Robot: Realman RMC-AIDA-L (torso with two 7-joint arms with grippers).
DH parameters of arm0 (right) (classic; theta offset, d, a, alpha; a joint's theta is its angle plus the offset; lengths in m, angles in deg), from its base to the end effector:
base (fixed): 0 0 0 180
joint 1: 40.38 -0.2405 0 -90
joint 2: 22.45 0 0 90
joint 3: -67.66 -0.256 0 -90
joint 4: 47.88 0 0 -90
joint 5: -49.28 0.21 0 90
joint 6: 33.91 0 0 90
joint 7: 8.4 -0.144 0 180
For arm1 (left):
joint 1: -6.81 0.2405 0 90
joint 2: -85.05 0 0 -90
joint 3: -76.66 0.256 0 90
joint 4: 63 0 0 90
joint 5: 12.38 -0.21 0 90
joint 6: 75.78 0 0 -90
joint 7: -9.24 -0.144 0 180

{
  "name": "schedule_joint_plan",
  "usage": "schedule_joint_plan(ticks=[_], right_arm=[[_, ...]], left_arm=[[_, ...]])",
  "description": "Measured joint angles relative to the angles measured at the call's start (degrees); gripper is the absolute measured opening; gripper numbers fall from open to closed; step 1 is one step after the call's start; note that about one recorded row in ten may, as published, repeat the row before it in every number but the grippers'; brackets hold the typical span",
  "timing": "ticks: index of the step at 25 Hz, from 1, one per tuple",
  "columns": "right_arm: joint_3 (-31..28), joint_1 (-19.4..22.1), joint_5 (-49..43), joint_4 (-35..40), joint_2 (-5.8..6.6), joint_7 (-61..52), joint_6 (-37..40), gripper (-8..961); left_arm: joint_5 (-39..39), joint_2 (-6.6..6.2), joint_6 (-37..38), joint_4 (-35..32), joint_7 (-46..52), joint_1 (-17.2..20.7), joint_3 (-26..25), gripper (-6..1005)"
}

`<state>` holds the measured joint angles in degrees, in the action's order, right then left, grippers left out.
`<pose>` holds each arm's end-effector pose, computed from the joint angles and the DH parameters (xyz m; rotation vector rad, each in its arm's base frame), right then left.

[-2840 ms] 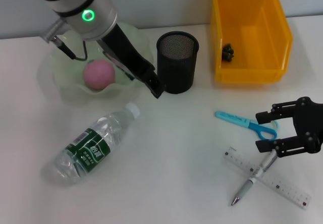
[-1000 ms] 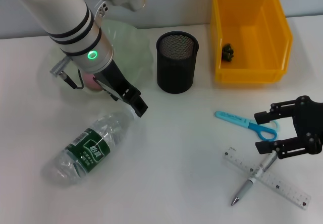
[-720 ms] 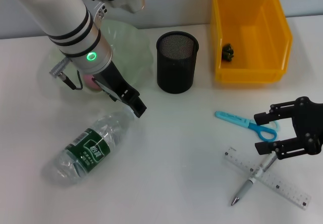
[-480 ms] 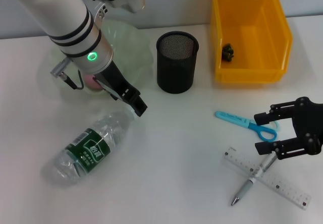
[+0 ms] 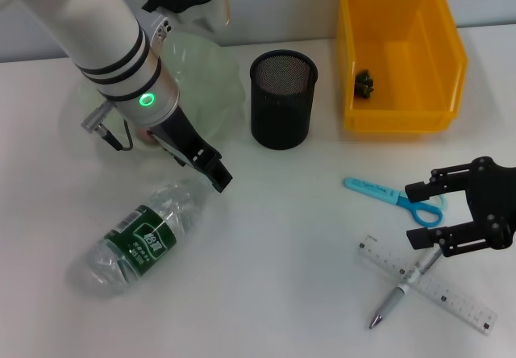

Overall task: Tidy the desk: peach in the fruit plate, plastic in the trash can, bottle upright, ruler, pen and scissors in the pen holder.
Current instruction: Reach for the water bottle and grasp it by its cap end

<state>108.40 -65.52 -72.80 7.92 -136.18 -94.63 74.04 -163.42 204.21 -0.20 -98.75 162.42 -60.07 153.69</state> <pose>0.2741 0.2950 0.0731 -2.9415 0.5156 0.4177 -0.1161 0.4211 -0.0649 -2.5728 -0.9566 0.6519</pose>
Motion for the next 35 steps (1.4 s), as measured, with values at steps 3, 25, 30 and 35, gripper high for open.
schedule_joint_plan(ticks=[3,25,30,35], right_arm=[[0.0,0.0,0.0,0.0,0.00,0.0,0.1,710],[0.0,0.0,0.0,0.3,-0.07,-0.6,0.3,710],[0.0,0.0,0.0,0.3,-0.08,-0.6,0.3,710],[0.0,0.0,0.0,0.3,-0.08,-0.6,0.4,710]], left_arm=[[0.1,0.02,-1.0,0.1,0.0,0.2,0.9,739],[3.9,0.02,-4.0,2.2,-1.5,1.0,2.0,701],[5.6,0.02,-4.9,2.3,-1.6,1.4,3.3,692],[5.7,0.02,-5.4,2.3,-1.7,1.7,4.1,683]])
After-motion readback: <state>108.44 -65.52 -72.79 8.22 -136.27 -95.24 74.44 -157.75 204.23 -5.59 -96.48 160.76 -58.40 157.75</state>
